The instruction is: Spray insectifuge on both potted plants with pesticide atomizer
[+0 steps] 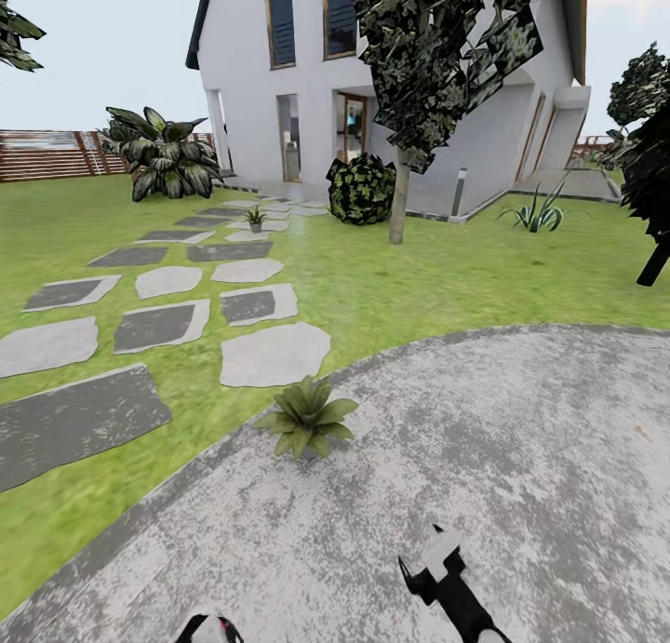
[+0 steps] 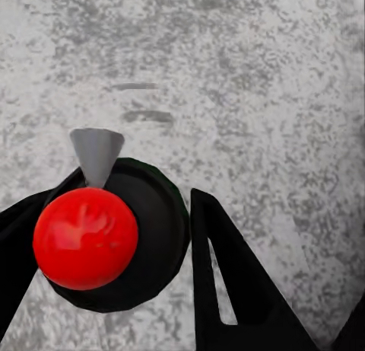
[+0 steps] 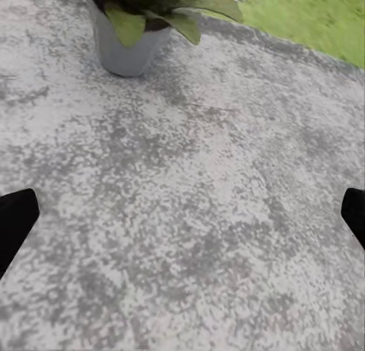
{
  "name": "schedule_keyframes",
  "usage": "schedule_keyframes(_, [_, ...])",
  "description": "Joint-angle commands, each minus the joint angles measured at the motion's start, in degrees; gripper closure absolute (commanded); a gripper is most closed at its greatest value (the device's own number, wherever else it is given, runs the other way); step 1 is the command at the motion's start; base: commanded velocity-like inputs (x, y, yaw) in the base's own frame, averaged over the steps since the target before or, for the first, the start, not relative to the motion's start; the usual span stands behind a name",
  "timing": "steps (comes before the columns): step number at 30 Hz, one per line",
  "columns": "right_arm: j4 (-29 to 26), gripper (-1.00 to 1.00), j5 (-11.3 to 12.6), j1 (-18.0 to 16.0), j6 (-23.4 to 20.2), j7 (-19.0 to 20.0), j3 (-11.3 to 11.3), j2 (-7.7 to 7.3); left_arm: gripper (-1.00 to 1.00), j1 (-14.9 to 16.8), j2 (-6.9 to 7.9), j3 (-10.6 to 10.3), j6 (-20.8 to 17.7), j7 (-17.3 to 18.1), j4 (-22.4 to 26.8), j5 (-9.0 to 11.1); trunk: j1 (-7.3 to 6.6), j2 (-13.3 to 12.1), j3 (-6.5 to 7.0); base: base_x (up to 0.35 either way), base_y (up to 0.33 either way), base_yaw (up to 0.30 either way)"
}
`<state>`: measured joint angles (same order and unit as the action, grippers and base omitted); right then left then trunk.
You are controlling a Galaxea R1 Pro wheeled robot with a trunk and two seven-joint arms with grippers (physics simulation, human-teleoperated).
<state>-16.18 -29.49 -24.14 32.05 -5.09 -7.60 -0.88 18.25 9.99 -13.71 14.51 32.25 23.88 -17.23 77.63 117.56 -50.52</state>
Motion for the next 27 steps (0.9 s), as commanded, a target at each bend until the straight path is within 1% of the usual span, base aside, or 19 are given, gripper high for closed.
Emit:
schedule_keyframes(1, [-1.7,-1.0,-2.4,0.0,-1.1,1.7,-0.4,-0.06,1.0,1.5,0.02,-0.1,-0.3,3.5,0.1,-3.1,-0.01,0.0,-0.06,0.0,0.0,0.0])
schedule_keyframes(3, [-4.5,-1.0,-6.3,0.0,-3.3,6.9,-0.4,-0.07,1.0,4.1,0.0,-0.1,-1.1,9.2,0.1,-7.3,-0.01,0.0,-0.06,0.0,0.0,0.0])
schedule_keyframes(4, [-5.8,-1.0,-8.2,-0.1,-4.5,10.1,-0.5,-0.08,1.0,5.2,-0.05,-0.1,-1.3,11.6,0.1,-9.2,-0.01,0.0,-0.06,0.0,0.0,0.0])
schedule_keyframes(5, [-7.6,-1.0,-10.6,0.0,-5.9,15.5,-0.5,-0.08,1.0,6.6,-0.12,-0.2,-1.8,14.9,0.2,-11.9,-0.01,0.0,-0.06,0.0,0.0,0.0])
schedule_keyframes(6, [-9.6,-1.0,-12.2,-0.1,-7.1,21.3,-0.5,-0.08,1.0,8.1,-0.25,-0.2,-2.9,18.3,0.2,-14.4,-0.01,0.0,-0.06,0.0,0.0,0.0])
schedule_keyframes(7, [-11.6,-1.0,-13.0,-0.1,-7.9,27.2,-0.5,-0.08,1.0,9.4,-0.5,-0.2,-4.4,22.1,0.3,-16.7,-0.01,0.0,-0.06,0.0,0.0,0.0])
schedule_keyframes(8, [-12.9,-1.0,-13.3,-0.1,-8.4,30.9,-0.4,-0.08,1.0,10.2,-0.65,-0.2,-5.2,24.4,0.4,-18.0,-0.01,0.0,-0.06,0.0,0.0,0.0])
schedule_keyframes(10, [-15.2,-1.0,-13.6,-0.2,-9.6,36.3,-0.4,-0.02,1.0,11.4,-0.9,-0.2,-6.1,27.8,0.5,-19.9,-0.01,0.0,-0.06,0.0,0.0,0.0])
schedule_keyframes(11, [-16.0,-1.0,-13.7,-0.3,-10.2,37.9,-0.4,0.07,1.0,11.7,-1.01,-0.2,-6.4,28.7,0.6,-20.4,-0.01,0.0,-0.06,0.0,0.0,0.0])
schedule_keyframes(12, [-16.7,-1.0,-13.6,-0.3,-10.8,38.9,-0.4,0.19,1.0,11.9,-1.08,-0.2,-6.6,29.3,0.6,-20.8,-0.01,0.0,-0.06,0.0,0.0,0.0])
schedule_keyframes(14, [-16.3,-1.0,-13.6,-0.3,-11.4,39.5,-0.6,0.84,1.0,11.4,-1.74,-0.9,-5.9,28.6,1.2,-20.6,-0.01,0.0,-0.06,0.0,0.0,0.0])
schedule_keyframes(18, [-16.2,-1.0,-13.5,-0.3,-11.0,40.8,-0.7,2.14,1.0,11.5,-3.05,-2.1,-5.8,27.3,2.5,-20.6,-0.01,0.0,-0.06,0.0,0.0,0.0])
schedule_keyframes(20, [-16.2,-1.0,-13.5,-0.3,-10.8,40.3,-0.6,2.79,1.0,11.6,-3.7,-1.6,-5.5,26.7,3.2,-20.7,-0.01,0.0,-0.06,0.0,0.0,0.0])
schedule_keyframes(23, [-16.2,-1.0,-13.5,-0.3,-10.8,39.4,-0.6,3.76,1.0,11.6,-3.79,-0.6,-4.9,25.7,4.0,-20.8,-0.01,0.0,-0.06,0.0,0.0,0.0])
schedule_keyframes(27, [-16.2,-1.0,-13.5,-0.3,-10.8,39.1,-0.7,5.06,1.0,11.6,-3.95,-0.5,-4.6,24.3,4.3,-20.9,-0.01,0.0,-0.06,0.0,0.0,0.0])
